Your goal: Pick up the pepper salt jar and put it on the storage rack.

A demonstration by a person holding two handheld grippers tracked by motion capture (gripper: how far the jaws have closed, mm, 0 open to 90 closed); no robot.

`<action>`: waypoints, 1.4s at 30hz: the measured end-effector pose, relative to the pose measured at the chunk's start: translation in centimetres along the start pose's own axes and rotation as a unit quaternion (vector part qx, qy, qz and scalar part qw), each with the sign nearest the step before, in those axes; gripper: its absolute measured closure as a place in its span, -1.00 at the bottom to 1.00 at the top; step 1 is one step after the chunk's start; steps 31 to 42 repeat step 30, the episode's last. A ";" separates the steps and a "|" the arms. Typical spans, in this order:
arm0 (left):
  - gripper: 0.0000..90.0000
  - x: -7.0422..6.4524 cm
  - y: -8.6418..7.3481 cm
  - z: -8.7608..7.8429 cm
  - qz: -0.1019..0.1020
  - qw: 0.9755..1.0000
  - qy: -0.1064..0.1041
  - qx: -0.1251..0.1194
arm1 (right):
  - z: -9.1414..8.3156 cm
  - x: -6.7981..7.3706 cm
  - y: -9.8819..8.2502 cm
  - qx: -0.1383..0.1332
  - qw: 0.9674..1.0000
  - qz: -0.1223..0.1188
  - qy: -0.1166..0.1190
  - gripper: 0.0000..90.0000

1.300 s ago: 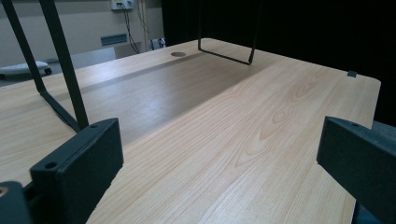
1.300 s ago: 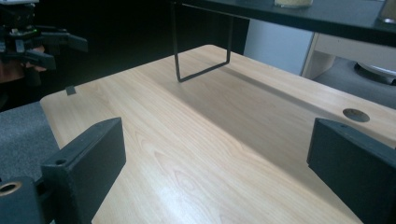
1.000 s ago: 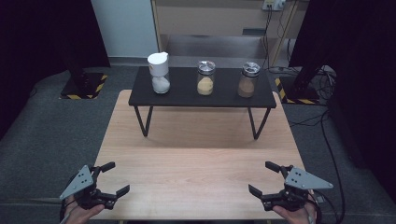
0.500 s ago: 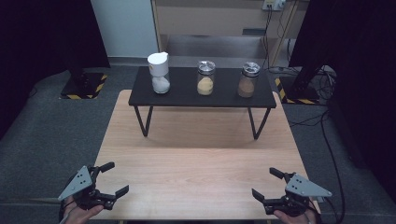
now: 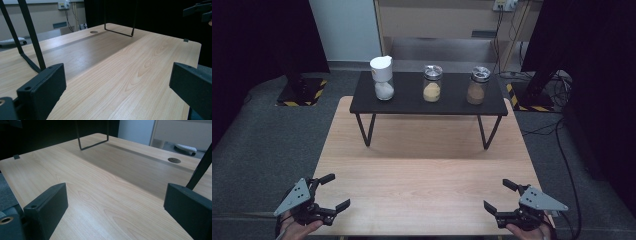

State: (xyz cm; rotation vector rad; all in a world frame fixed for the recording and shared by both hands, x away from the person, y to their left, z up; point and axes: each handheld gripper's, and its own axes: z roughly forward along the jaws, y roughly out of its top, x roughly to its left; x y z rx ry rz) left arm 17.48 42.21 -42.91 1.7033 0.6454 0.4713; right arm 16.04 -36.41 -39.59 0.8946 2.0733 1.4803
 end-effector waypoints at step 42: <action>-1.00 0.0 0.0 0.1 0.003 1.000 -0.005 0.001 | 0.1 -0.5 -0.3 -0.001 1.000 0.007 0.010 -0.85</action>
